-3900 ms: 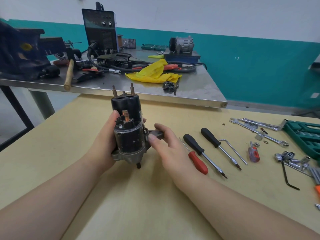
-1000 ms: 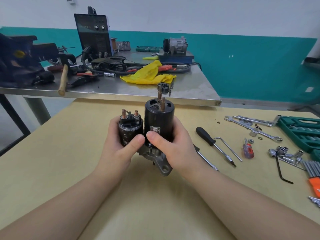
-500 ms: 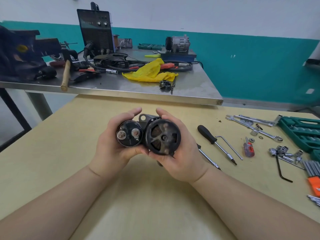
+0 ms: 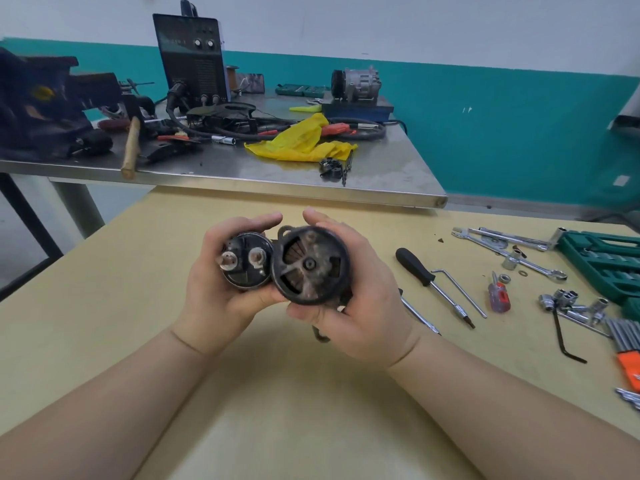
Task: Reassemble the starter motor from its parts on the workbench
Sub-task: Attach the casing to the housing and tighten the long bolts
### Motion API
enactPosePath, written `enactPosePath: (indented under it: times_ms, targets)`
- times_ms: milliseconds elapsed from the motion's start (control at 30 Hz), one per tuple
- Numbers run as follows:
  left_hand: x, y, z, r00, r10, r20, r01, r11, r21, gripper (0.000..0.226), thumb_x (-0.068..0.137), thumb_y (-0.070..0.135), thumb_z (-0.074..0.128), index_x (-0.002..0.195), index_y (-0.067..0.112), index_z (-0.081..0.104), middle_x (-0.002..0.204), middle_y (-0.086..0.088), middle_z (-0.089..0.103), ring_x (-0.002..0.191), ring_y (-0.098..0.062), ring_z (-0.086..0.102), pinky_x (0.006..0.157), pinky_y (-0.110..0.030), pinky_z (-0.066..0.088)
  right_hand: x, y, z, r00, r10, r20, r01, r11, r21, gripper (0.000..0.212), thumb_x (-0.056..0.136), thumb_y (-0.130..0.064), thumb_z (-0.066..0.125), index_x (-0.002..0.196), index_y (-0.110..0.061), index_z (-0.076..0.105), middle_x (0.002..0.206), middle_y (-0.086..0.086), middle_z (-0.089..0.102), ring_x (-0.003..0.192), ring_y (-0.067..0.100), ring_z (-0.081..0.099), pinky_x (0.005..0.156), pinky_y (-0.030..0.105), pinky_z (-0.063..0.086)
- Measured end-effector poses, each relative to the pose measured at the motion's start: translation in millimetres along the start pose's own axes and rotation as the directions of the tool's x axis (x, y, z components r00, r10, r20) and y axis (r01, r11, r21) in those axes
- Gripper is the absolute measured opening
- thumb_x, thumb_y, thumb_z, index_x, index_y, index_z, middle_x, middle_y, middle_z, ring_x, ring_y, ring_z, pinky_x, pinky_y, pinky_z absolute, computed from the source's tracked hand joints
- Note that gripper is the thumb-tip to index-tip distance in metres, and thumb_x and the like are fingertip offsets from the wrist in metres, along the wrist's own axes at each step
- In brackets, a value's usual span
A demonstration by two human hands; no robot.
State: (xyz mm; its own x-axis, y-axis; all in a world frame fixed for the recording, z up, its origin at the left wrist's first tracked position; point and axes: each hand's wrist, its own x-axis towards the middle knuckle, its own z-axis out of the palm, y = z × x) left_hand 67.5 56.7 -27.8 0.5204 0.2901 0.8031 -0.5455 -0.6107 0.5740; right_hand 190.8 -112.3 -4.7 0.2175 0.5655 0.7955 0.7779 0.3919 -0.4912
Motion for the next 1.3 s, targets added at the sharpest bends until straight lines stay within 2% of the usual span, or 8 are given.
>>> enactPosePath:
  times_ms: [133,233,333,467,567,733,1000,1300]
  targets:
    - [6.4,23.6,-1.1,0.992,-0.079,-0.1,0.08,0.997,0.004,0.055,0.088,0.059,0.08,0.127,0.031,0.054,0.126,0.025,0.07,0.114,0.004,0.067,0.098,-0.016,0.051,12.0,-19.3,-5.5,0.994,0.104,-0.032,-0.1,0.991,0.09,0.073,0.079,-0.045,0.089,0.139,-0.021,0.055,0.126,-0.009,0.071,0.117,0.02,0.069,0.098,0.034,0.054]
    - [3.5,29.7,11.3,0.964,-0.216,-0.153,0.215,0.976,-0.021,0.045,0.083,0.069,0.079,0.117,0.043,0.064,0.112,0.019,0.073,0.103,-0.001,0.068,0.09,-0.021,0.055,13.6,-26.0,-9.7,0.977,0.211,-0.026,-0.204,0.965,0.165,0.066,0.078,-0.041,0.09,0.133,-0.023,0.06,0.119,-0.015,0.072,0.112,0.015,0.07,0.091,0.021,0.052]
    - [3.2,30.7,16.0,0.923,-0.343,-0.174,0.341,0.939,-0.041,0.035,0.08,0.059,0.082,0.107,0.041,0.07,0.105,0.01,0.078,0.097,-0.008,0.073,0.081,-0.029,0.06,14.2,-24.2,-10.2,0.932,0.363,-0.01,-0.348,0.902,0.255,0.06,0.077,-0.038,0.091,0.129,-0.024,0.064,0.116,-0.01,0.075,0.11,0.019,0.072,0.089,0.033,0.06]
    - [5.2,27.6,19.6,0.852,-0.509,-0.124,0.489,0.857,-0.163,0.031,0.082,0.056,0.074,0.107,0.037,0.077,0.104,0.001,0.081,0.097,-0.016,0.077,0.077,-0.026,0.06,18.2,-17.1,-7.9,0.787,0.617,0.014,-0.54,0.677,0.5,0.045,0.073,-0.034,0.091,0.113,-0.023,0.074,0.109,0.002,0.079,0.101,0.023,0.078,0.081,0.034,0.063]
    - [5.8,24.0,18.7,0.811,-0.583,-0.043,0.573,0.808,-0.138,0.048,0.086,0.057,0.068,0.119,0.023,0.075,0.114,-0.006,0.08,0.102,-0.02,0.076,0.079,-0.026,0.059,21.9,-6.2,-9.1,0.594,0.788,0.162,-0.648,0.35,0.676,0.043,0.072,-0.029,0.092,0.109,-0.012,0.078,0.109,0.018,0.079,0.099,0.039,0.078,0.077,0.048,0.064]
    - [0.4,16.0,23.4,0.728,-0.683,-0.046,0.676,0.728,-0.109,0.053,0.082,0.06,0.071,0.11,0.016,0.076,0.109,-0.015,0.079,0.1,-0.032,0.078,0.081,-0.04,0.058,21.0,11.1,-14.3,0.38,0.839,0.39,-0.781,0.065,0.621,0.053,0.08,-0.034,0.088,0.12,-0.002,0.076,0.116,0.024,0.077,0.102,0.042,0.077,0.079,0.045,0.064]
    - [-3.7,8.7,29.0,0.666,-0.742,-0.079,0.741,0.67,-0.04,0.062,0.078,0.069,0.072,0.103,0.012,0.074,0.104,-0.015,0.078,0.085,-0.017,0.074,0.078,-0.039,0.054,14.8,29.0,-17.1,0.313,0.801,0.511,-0.82,-0.044,0.571,0.042,0.089,-0.037,0.079,0.117,-0.006,0.079,0.122,0.018,0.077,0.105,0.033,0.077,0.089,0.039,0.064]
    - [-2.2,4.5,26.0,0.687,-0.719,-0.108,0.727,0.681,0.09,0.064,0.077,0.074,0.062,0.096,0.014,0.073,0.099,-0.009,0.078,0.081,-0.011,0.069,0.076,-0.035,0.053,14.7,33.0,-14.6,0.375,0.807,0.457,-0.818,0.056,0.573,0.041,0.095,-0.029,0.076,0.126,-0.002,0.074,0.121,0.021,0.076,0.104,0.035,0.076,0.091,0.043,0.064]
